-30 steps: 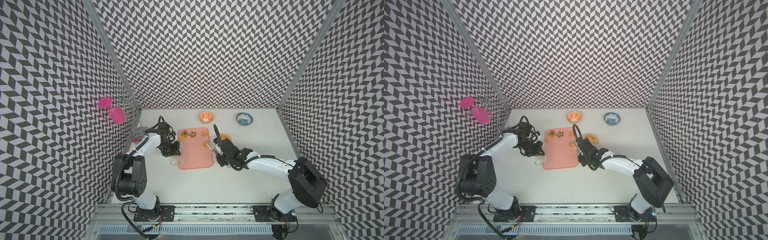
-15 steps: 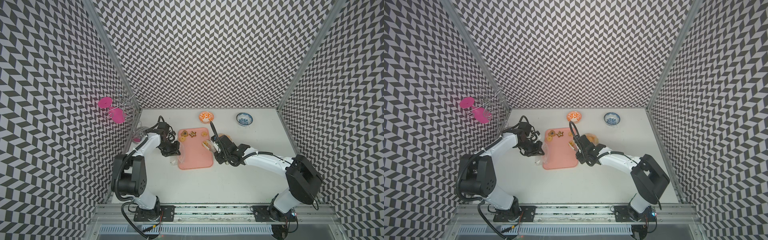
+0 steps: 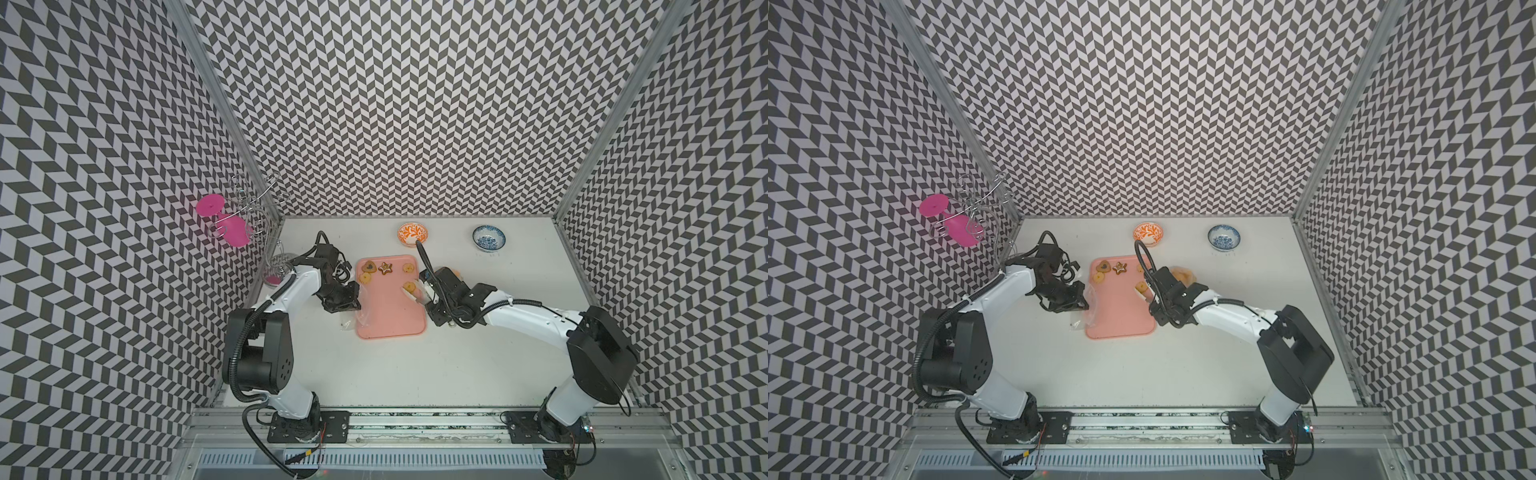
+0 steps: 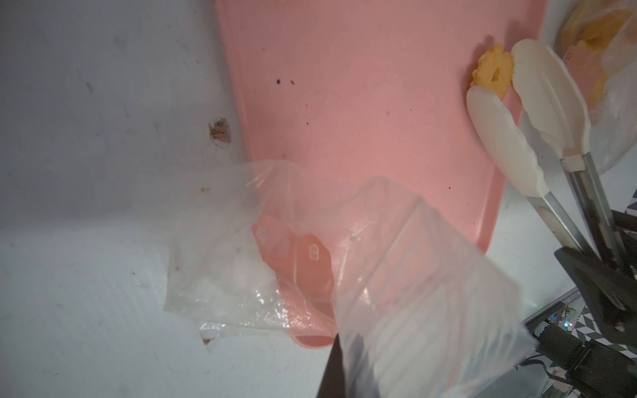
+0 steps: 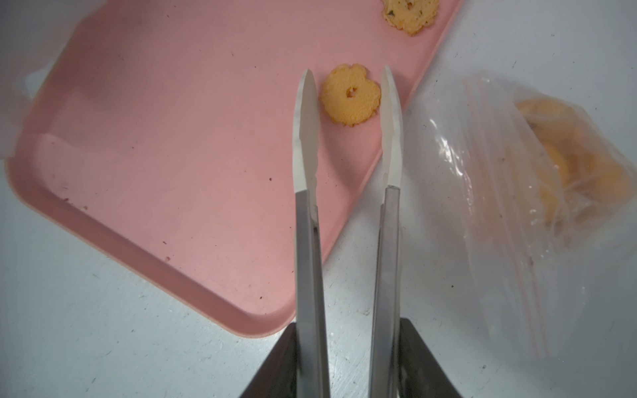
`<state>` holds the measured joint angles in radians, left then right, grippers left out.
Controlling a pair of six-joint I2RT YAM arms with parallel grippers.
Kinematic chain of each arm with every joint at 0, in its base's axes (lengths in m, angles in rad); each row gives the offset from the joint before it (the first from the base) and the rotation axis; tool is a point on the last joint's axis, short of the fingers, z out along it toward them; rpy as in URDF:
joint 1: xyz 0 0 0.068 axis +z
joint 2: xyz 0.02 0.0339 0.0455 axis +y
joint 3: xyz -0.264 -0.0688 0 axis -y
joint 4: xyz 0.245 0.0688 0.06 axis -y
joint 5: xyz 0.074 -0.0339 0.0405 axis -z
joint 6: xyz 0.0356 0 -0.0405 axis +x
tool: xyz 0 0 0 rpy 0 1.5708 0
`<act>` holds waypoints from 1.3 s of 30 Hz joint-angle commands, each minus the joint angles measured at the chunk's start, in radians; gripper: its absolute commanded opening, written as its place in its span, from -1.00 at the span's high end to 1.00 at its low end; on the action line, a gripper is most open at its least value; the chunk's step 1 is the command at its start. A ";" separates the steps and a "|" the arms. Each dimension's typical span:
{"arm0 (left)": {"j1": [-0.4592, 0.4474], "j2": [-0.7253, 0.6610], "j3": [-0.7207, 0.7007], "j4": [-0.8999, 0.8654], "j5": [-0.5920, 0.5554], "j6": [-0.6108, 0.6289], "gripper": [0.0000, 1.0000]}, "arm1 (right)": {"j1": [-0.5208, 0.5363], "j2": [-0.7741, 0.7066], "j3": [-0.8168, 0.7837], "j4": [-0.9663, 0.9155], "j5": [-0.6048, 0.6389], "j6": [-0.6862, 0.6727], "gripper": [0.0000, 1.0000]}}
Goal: Put the cookies into a resealable bag to prevent moisture
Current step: Pick up the cookie from the tray, then place the cookie in the ziploc bag.
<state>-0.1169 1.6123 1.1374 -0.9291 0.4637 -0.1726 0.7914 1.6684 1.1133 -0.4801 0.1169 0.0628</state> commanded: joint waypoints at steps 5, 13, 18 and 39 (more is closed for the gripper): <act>0.008 -0.005 0.032 0.013 0.018 0.021 1.00 | 0.021 0.056 0.078 -0.022 0.027 -0.057 0.13; 0.008 0.000 0.032 0.019 0.026 0.022 1.00 | 0.035 0.075 0.115 -0.059 0.051 -0.080 0.28; 0.007 0.009 0.031 0.030 0.033 0.024 1.00 | 0.034 0.052 0.108 -0.064 0.049 -0.071 0.36; 0.014 0.076 0.043 0.082 0.133 0.019 1.00 | 0.003 -0.183 -0.030 0.193 -0.559 0.229 0.41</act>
<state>-0.1116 1.6775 1.1637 -0.8791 0.5335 -0.1688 0.7914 1.5085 1.1252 -0.4034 -0.2905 0.2001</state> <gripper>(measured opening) 0.047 0.317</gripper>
